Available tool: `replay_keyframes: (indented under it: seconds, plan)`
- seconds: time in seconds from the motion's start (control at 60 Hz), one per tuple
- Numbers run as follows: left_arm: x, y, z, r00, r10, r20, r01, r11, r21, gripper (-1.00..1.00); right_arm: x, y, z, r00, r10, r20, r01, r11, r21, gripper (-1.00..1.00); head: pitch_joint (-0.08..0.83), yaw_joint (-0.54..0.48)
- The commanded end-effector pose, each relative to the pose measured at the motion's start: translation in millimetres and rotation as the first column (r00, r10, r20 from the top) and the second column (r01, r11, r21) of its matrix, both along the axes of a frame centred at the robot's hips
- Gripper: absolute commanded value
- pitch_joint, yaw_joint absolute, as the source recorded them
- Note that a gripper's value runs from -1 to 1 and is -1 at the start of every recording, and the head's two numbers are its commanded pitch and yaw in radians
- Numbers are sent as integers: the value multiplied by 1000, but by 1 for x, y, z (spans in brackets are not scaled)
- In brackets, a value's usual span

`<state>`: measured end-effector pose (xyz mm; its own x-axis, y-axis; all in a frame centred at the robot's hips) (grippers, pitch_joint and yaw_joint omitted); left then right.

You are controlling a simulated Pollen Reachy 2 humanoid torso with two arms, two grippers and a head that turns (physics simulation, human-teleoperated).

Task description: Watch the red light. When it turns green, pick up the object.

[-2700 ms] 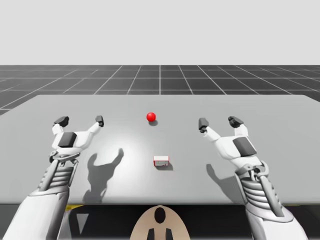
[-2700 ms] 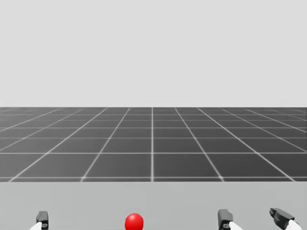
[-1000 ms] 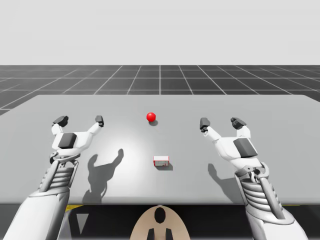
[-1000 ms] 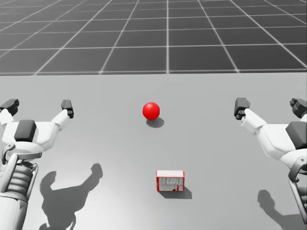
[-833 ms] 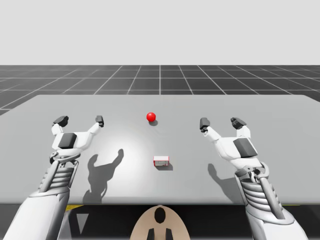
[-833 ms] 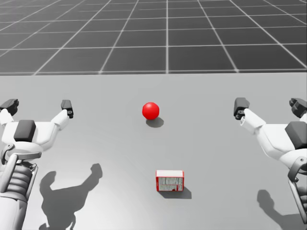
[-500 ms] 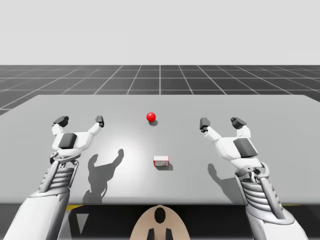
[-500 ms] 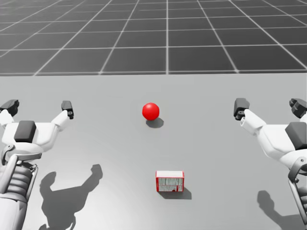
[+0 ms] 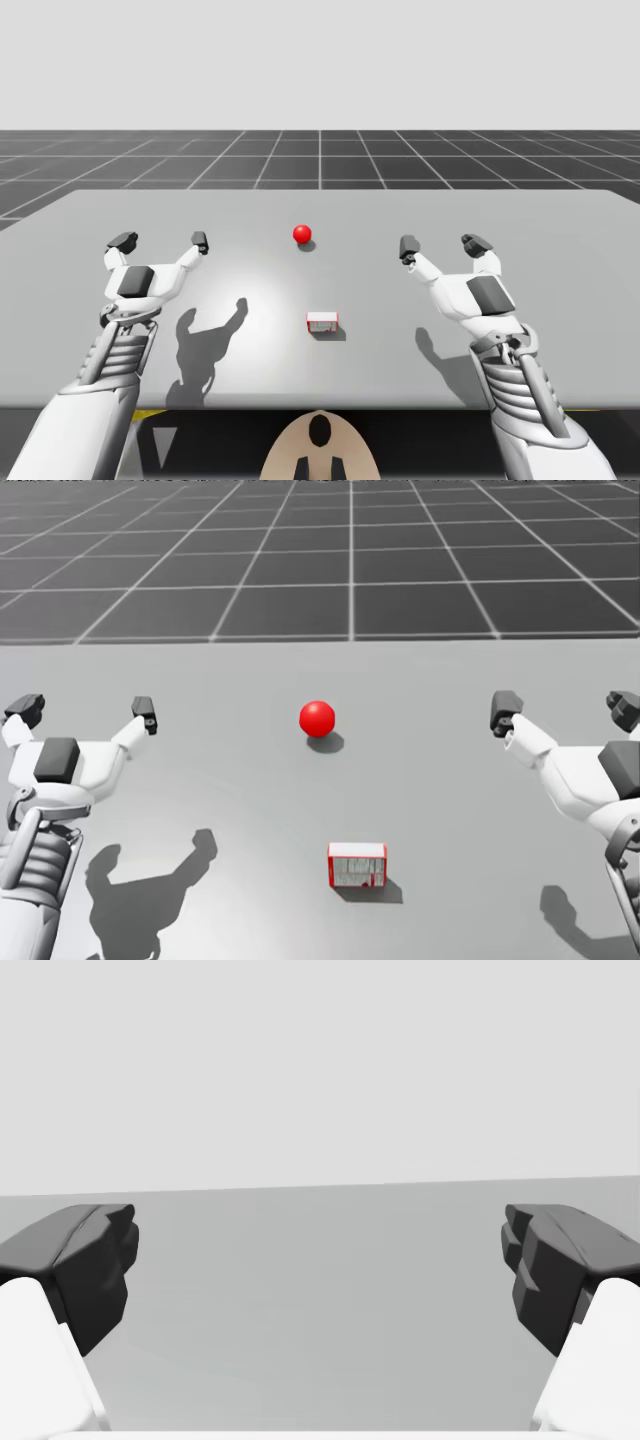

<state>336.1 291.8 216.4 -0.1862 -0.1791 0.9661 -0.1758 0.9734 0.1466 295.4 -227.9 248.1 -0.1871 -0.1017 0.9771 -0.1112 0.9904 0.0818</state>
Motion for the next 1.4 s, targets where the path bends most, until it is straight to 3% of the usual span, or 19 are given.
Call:
replay_keyframes:
  seconds: [0.017,1.4]
  plan:
    - [0,0,0,1000,0,-1,0,1000,2,-1000,0,3,-1,1000,2,-3,-2,1000,14,-1000,463,69]
    - [0,0,-1,1000,0,-3,0,1000,5,-1000,-1,1,-1,1000,-1,11,1,1000,1,-1000,468,69]
